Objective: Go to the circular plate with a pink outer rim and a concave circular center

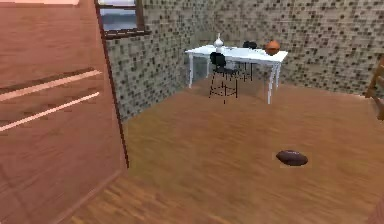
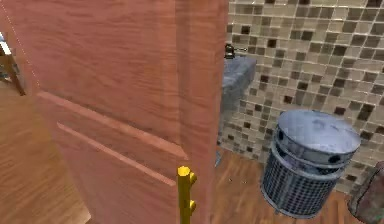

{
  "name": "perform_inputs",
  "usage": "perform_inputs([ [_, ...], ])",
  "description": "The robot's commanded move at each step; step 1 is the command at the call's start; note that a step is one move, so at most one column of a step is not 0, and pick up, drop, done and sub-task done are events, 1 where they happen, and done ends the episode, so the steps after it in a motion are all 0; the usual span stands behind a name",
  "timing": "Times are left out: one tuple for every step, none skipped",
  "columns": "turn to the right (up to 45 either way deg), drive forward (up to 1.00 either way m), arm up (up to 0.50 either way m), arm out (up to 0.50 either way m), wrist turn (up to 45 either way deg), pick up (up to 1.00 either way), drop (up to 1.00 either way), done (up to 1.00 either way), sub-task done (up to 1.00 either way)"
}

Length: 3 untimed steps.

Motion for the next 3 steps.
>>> perform_inputs([
  [-45.0, 0.00, 0.00, 0.00, 0.0, 0.00, 0.00, 0.00, 0.00],
  [-45.0, 0.00, 0.00, 0.00, 0.0, 0.00, 0.00, 0.00, 0.00],
  [-15.0, 0.00, 0.00, 0.00, 0.0, 0.00, 0.00, 0.00, 0.00],
])
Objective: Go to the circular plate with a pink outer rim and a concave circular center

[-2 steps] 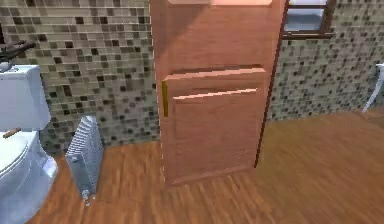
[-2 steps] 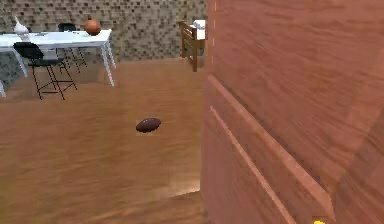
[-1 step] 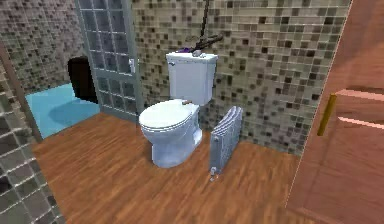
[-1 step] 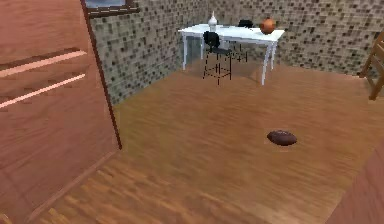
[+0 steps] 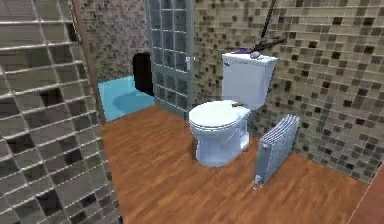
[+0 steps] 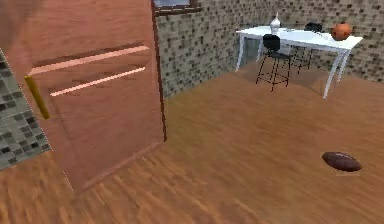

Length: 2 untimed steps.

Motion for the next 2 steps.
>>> perform_inputs([
  [0.0, 1.00, 0.00, 0.00, 0.0, 0.00, 0.00, 0.00, 0.00],
  [0.0, 0.25, 0.00, 0.00, 0.0, 0.00, 0.00, 0.00, 0.00],
])
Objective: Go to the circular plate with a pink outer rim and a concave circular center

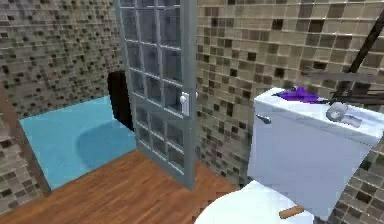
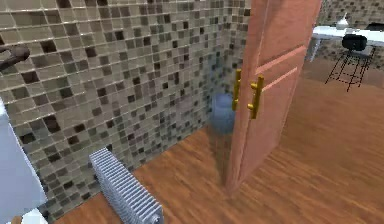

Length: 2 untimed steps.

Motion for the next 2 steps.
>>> perform_inputs([
  [-42.0, 0.00, 0.00, 0.00, 0.0, 0.00, 0.00, 0.00, 0.00],
  [0.0, 0.45, 0.00, 0.00, 0.0, 0.00, 0.00, 0.00, 0.00],
])
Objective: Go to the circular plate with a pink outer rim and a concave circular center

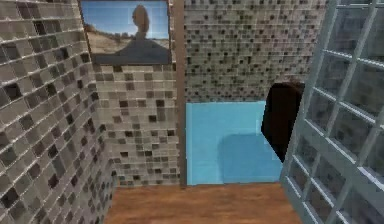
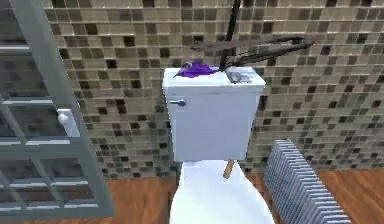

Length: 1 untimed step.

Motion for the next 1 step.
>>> perform_inputs([
  [15.0, 0.00, 0.00, 0.00, 0.0, 0.00, 0.00, 0.00, 0.00],
])
